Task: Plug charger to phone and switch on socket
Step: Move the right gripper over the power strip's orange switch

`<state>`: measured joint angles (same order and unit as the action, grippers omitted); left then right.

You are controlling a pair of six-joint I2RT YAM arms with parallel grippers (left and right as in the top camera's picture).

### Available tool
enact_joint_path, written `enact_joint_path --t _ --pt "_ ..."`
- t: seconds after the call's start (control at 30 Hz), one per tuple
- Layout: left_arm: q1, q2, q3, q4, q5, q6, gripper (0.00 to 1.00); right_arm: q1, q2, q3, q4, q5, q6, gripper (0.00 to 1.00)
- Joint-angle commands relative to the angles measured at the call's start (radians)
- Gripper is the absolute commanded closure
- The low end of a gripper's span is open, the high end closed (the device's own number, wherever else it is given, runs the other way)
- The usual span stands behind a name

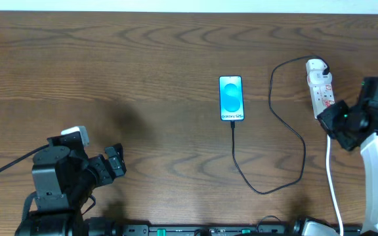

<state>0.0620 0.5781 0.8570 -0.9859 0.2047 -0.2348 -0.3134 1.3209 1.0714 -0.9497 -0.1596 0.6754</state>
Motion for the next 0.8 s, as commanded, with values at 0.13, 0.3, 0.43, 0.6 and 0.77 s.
enact_joint_path --t 0.13,0.3,0.43,0.6,0.77 --pt "0.003 -0.103 0.002 -0.001 0.005 0.010 0.02 -0.013 -0.008 0.012 0.061 0.001 0.000 0.99" --pt "0.003 -0.230 0.002 -0.001 0.005 0.010 0.02 -0.014 0.021 0.055 0.033 0.100 0.074 0.99" --pt "-0.002 -0.307 0.002 -0.001 0.005 0.010 0.02 -0.014 0.135 0.218 -0.103 0.187 0.091 0.99" --pt "-0.077 -0.352 0.002 -0.001 0.005 0.010 0.02 -0.031 0.311 0.428 -0.240 0.187 0.099 0.99" --pt "-0.136 -0.357 0.002 -0.001 0.005 0.010 0.02 -0.054 0.467 0.586 -0.315 0.187 0.104 0.99"
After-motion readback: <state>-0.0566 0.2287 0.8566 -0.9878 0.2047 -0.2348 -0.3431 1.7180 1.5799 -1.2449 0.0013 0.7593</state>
